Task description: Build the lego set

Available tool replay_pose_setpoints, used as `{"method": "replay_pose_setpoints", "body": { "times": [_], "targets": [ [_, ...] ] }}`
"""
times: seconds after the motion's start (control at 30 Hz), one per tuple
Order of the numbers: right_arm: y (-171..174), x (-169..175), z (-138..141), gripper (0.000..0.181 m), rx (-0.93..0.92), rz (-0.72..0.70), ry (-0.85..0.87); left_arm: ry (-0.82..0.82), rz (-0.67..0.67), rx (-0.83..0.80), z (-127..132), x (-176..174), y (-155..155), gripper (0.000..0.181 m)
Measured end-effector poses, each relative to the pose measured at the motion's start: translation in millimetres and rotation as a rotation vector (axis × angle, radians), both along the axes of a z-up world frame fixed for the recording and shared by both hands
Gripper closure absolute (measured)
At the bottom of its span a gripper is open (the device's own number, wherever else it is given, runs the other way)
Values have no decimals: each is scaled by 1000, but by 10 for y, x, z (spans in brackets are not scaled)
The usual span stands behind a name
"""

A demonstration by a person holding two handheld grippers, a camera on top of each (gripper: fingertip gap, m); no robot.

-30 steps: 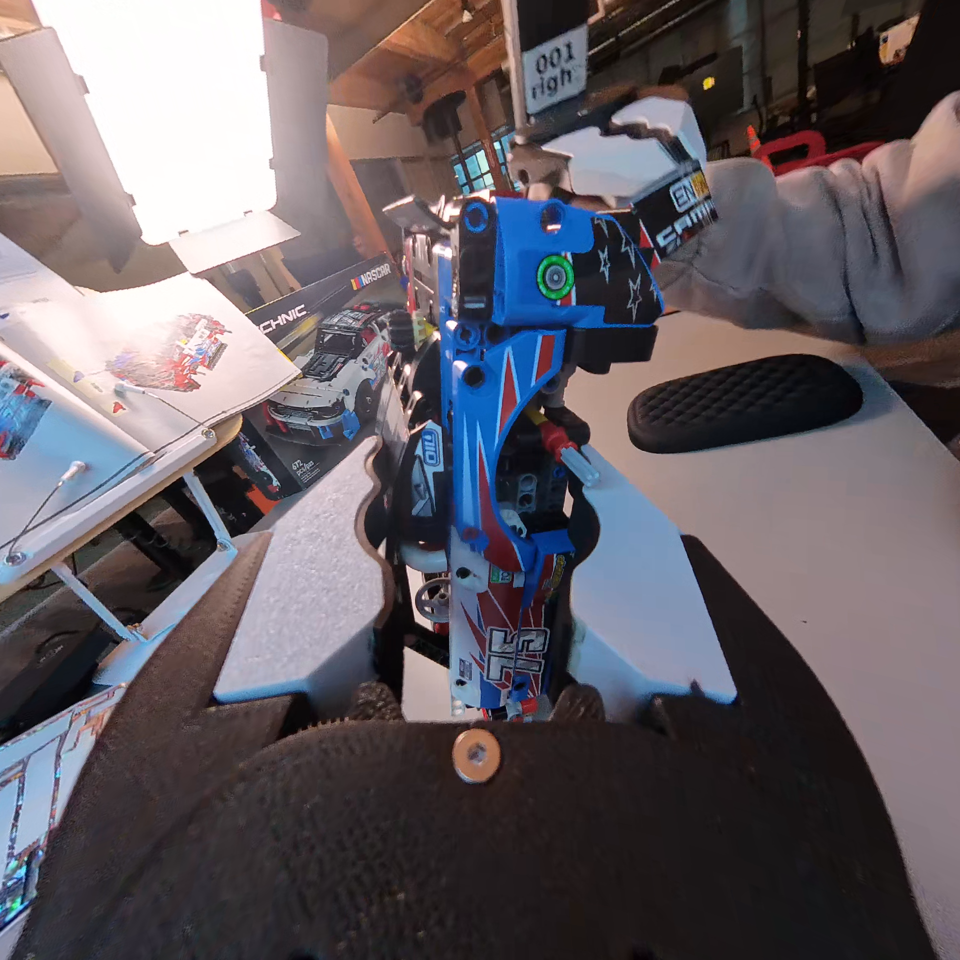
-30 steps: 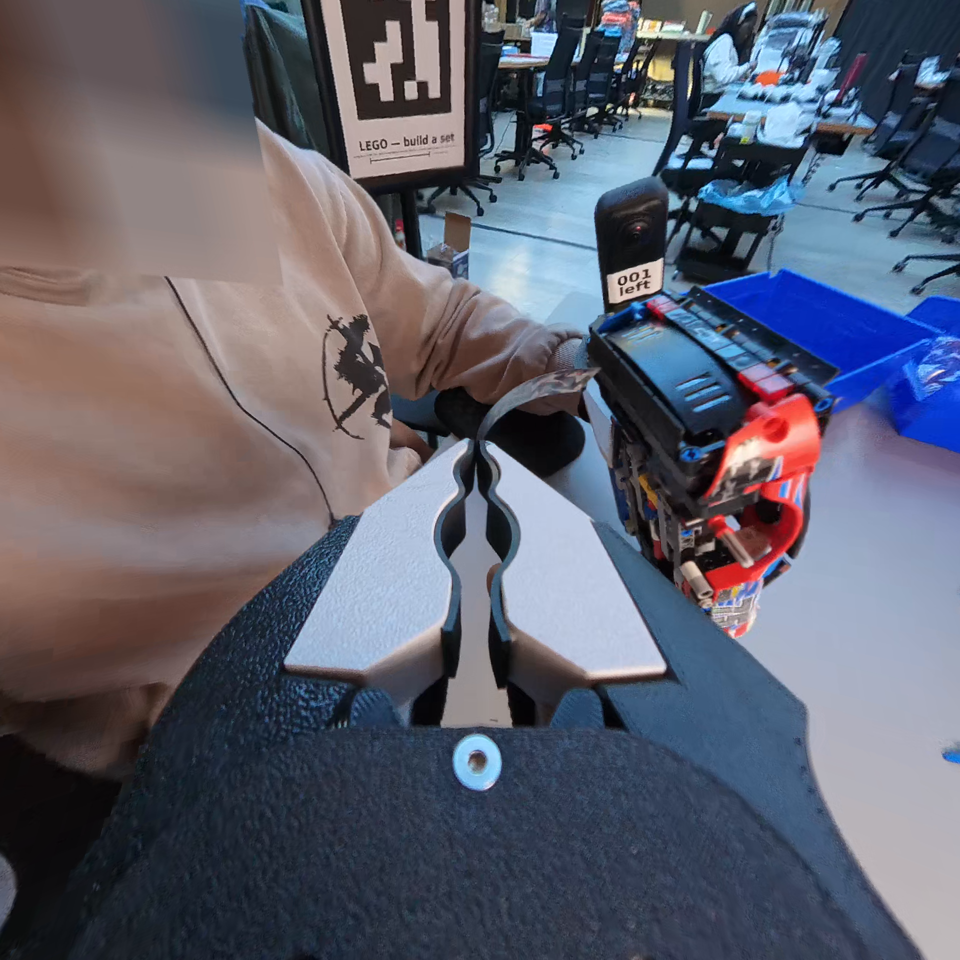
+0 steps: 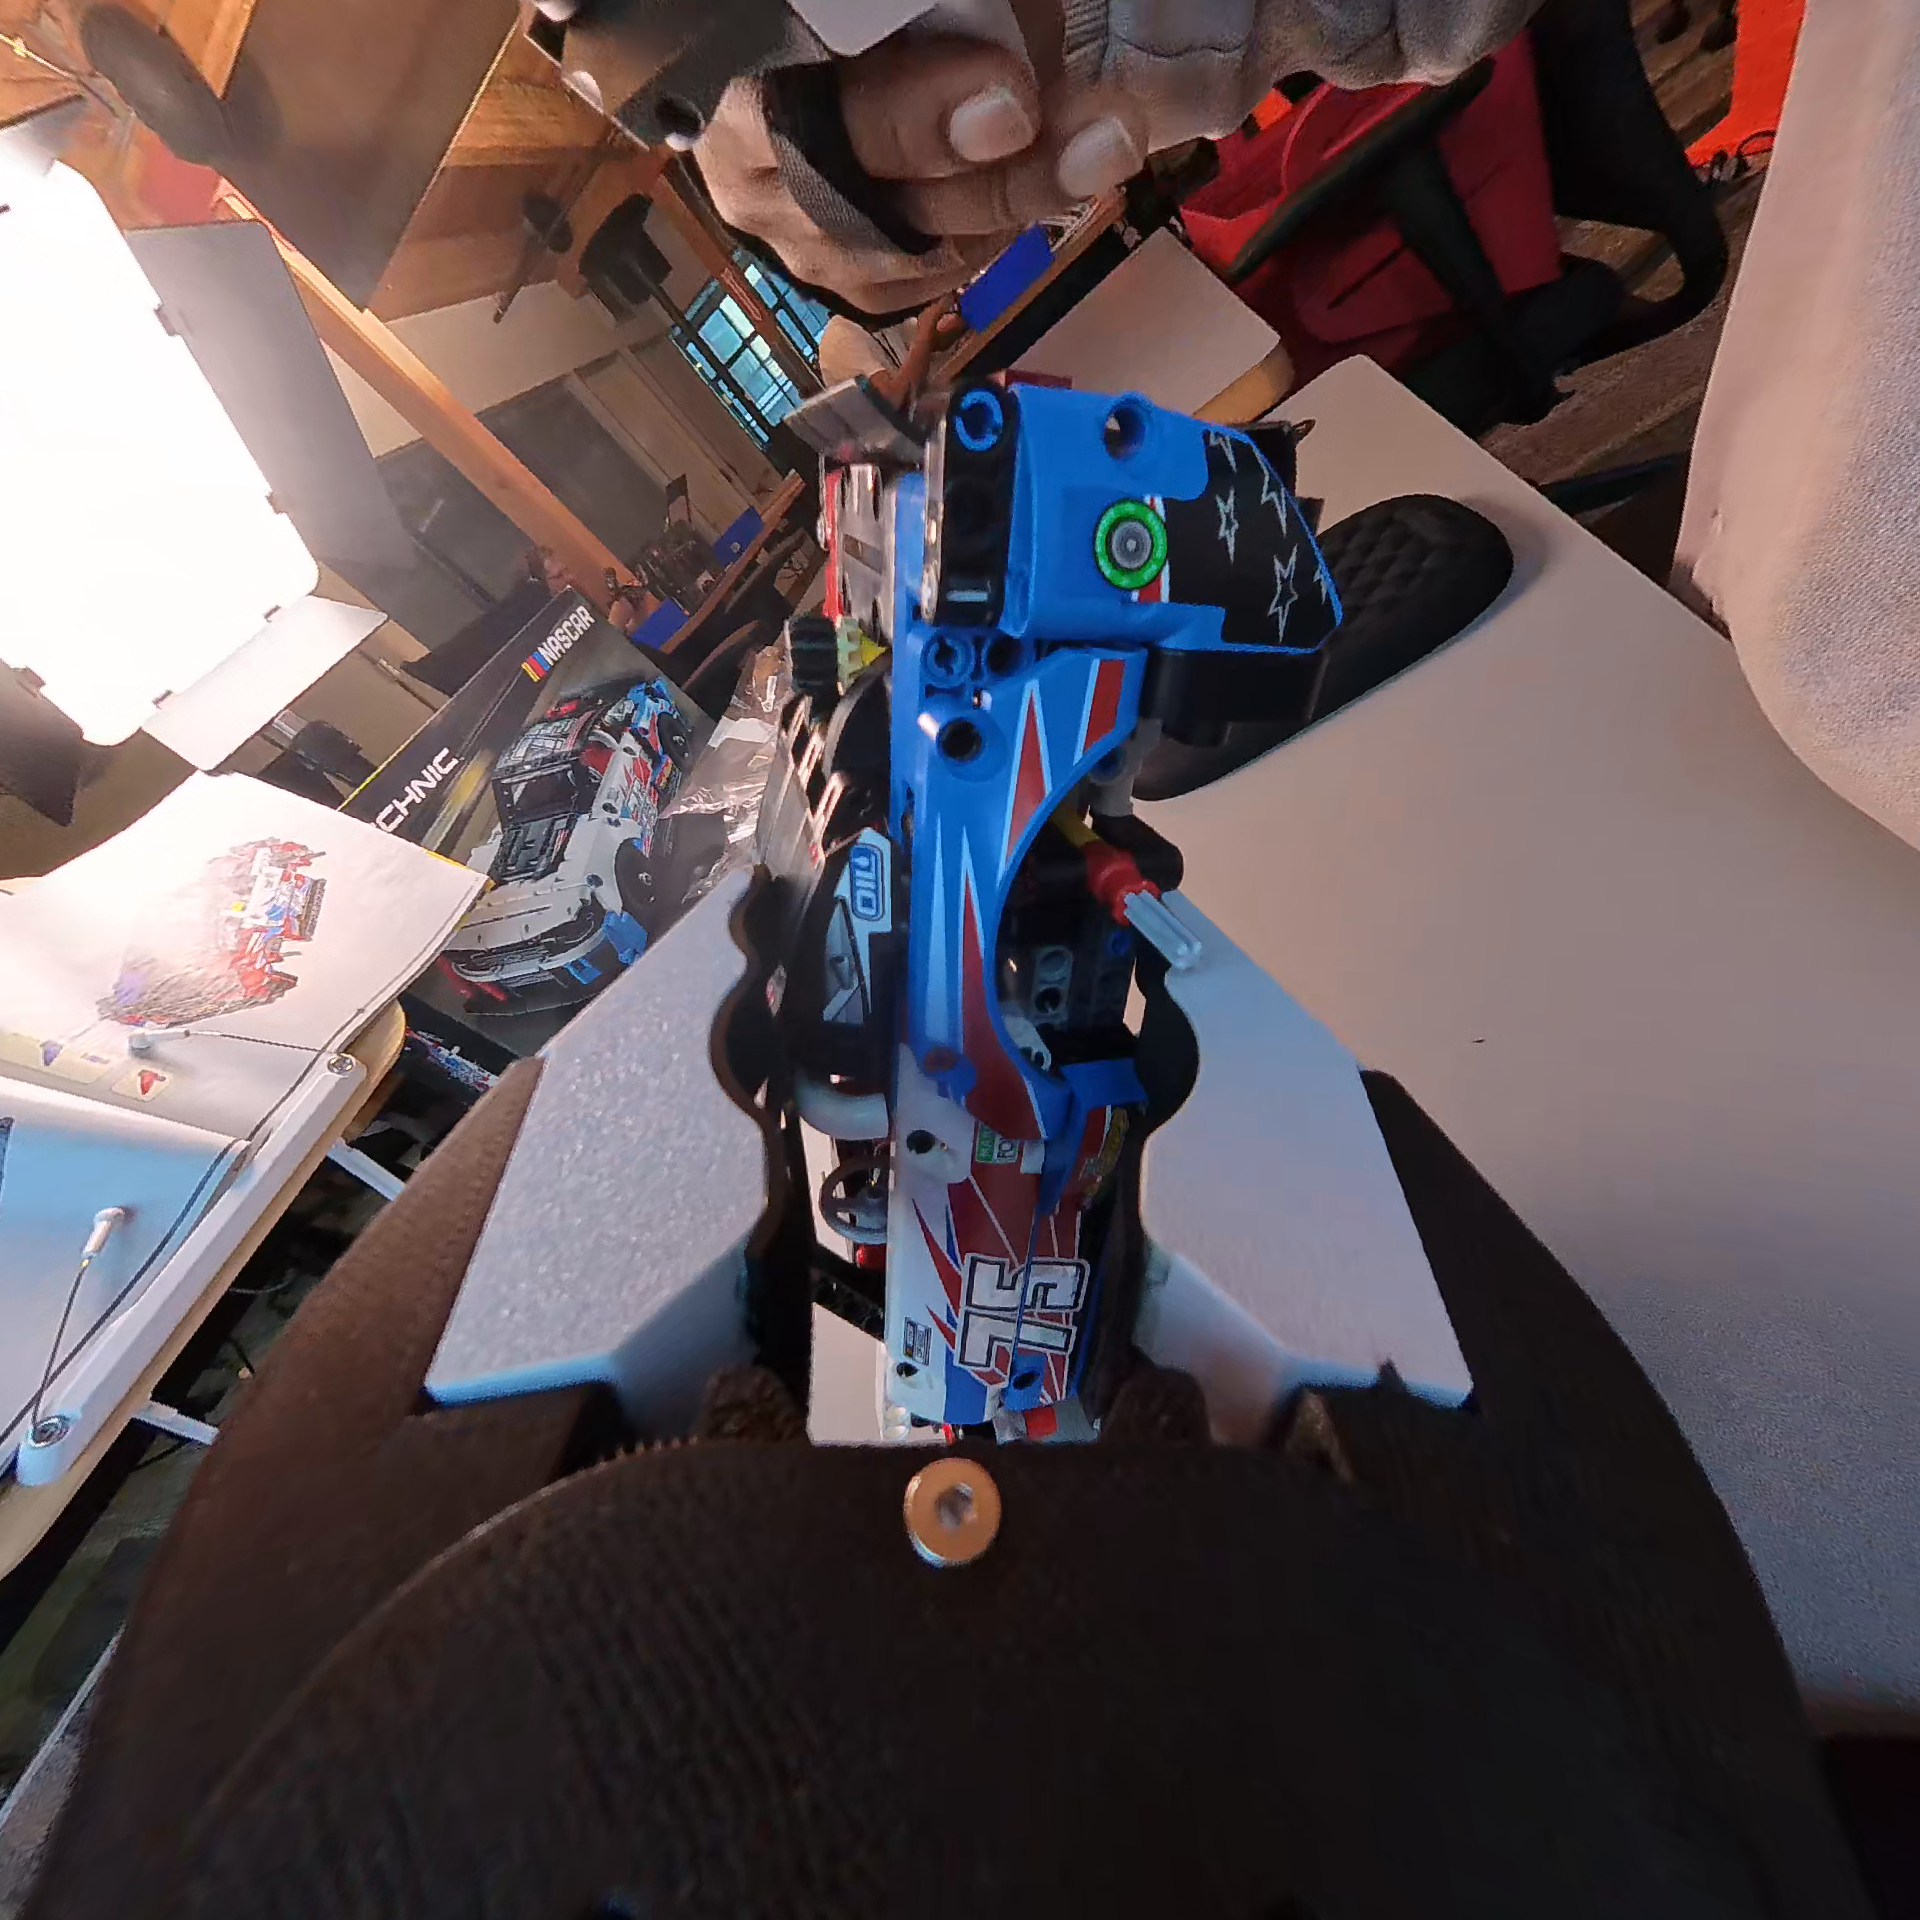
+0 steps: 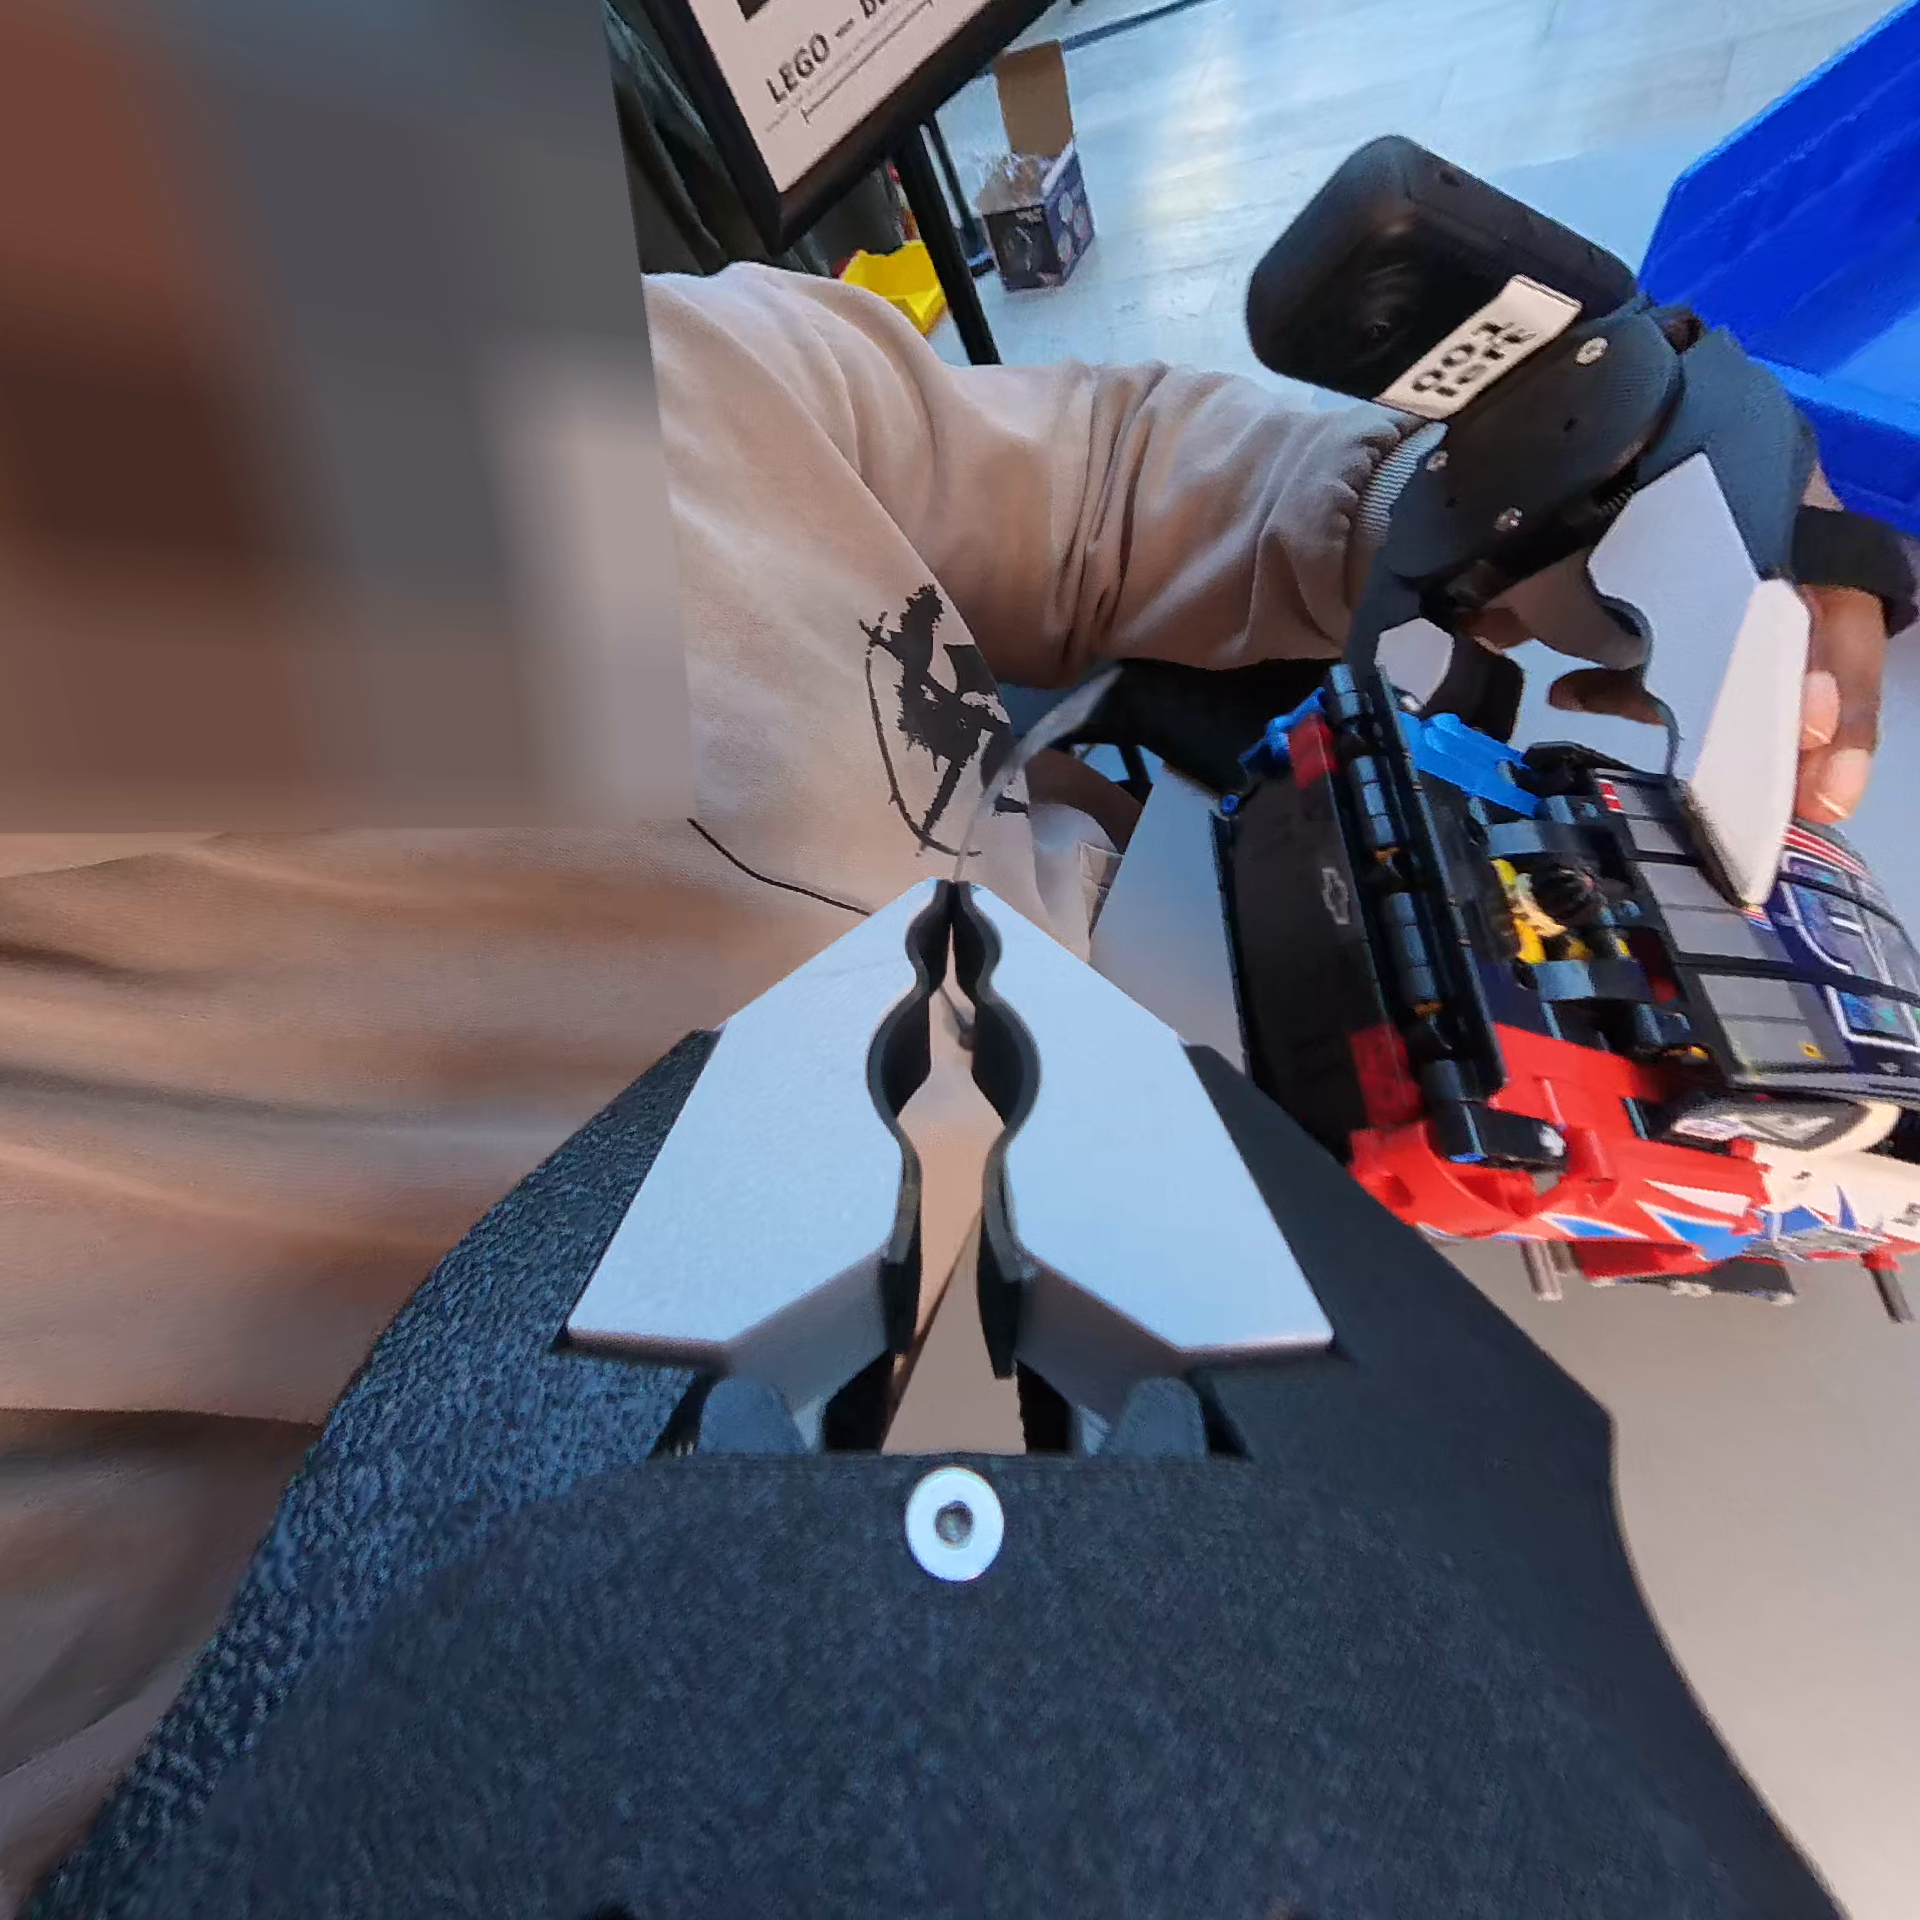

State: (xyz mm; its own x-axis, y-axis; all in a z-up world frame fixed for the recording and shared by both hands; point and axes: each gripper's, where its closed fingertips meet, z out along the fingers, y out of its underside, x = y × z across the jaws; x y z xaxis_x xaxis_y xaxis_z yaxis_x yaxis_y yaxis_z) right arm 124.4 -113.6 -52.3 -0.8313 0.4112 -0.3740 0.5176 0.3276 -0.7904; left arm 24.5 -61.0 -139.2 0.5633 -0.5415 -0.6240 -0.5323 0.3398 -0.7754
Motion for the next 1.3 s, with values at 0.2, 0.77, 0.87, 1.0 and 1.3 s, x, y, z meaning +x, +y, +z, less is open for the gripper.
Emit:
{"method": "replay_pose_setpoints", "body": {
  "times": [0.2,0.77,0.87,1.0,1.3],
  "targets": [
    [198,-183,-135,181,21,-95,-49,16,-2,0,-17,10,-9,112],
    [466,-214,-269,181,12,-235,-109,12,-4,-3,-26,-7,-4,112],
    [477,-212,-260,181,9,-243,-103,14,-5,-5,-30,-6,-6,112],
    [487,-213,-281,181,14,-248,-109,12,-6,-6,-31,-8,-4,112],
    [512,-228,-313,181,32,-260,-116,11,-6,-8,-35,-15,-6,113]
  ]
}}
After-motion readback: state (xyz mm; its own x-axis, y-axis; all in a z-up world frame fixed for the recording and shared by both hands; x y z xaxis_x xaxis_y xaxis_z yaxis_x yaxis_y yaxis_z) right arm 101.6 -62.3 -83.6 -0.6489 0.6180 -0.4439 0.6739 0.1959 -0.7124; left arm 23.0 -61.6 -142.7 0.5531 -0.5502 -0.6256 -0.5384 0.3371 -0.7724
